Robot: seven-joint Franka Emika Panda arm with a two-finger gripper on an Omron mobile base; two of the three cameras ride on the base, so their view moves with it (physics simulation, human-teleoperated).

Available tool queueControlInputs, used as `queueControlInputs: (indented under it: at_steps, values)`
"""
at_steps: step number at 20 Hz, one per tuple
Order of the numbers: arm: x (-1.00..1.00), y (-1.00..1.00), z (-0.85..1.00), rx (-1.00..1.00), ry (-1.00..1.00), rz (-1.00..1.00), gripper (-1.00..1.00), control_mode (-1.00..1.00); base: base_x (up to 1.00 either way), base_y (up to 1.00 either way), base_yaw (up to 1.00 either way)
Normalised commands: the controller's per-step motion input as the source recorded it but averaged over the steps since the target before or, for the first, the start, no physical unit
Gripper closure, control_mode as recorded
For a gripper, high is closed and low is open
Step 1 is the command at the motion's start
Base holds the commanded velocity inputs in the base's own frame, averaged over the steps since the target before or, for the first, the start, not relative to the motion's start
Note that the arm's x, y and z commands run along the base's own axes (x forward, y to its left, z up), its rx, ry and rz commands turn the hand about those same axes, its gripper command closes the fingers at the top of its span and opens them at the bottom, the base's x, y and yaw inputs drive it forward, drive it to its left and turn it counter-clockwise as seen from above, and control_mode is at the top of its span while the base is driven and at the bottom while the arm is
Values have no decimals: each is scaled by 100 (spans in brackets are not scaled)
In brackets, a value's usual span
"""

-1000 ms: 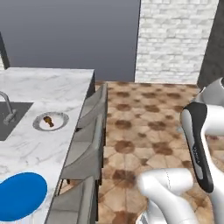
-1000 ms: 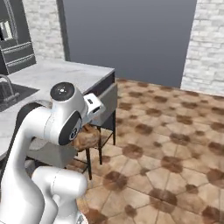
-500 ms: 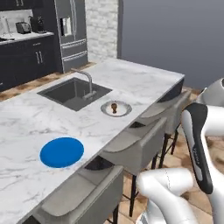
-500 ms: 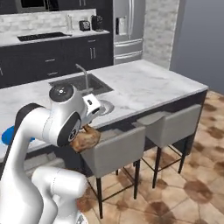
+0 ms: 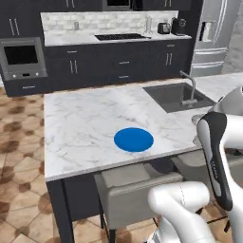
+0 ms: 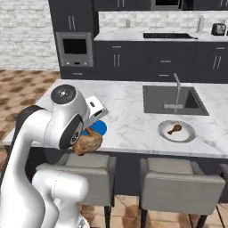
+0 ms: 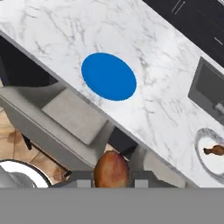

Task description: Take the chicken drumsticks from the pan and place one on each plate on the dining counter.

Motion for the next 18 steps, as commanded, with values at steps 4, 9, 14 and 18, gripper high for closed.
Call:
queueControlInputs:
  at_steps: [4, 9, 14, 18]
  values:
    - [0, 0, 0, 0, 0, 0, 100, 100, 35, 1, 76]
    - [0, 0, 0, 0, 0, 0, 100, 100, 50, 2, 29]
    - [0, 0, 0, 0, 0, 0, 100, 100, 62, 0, 9]
    - [0, 0, 0, 0, 0, 0, 100, 100, 74, 0, 3]
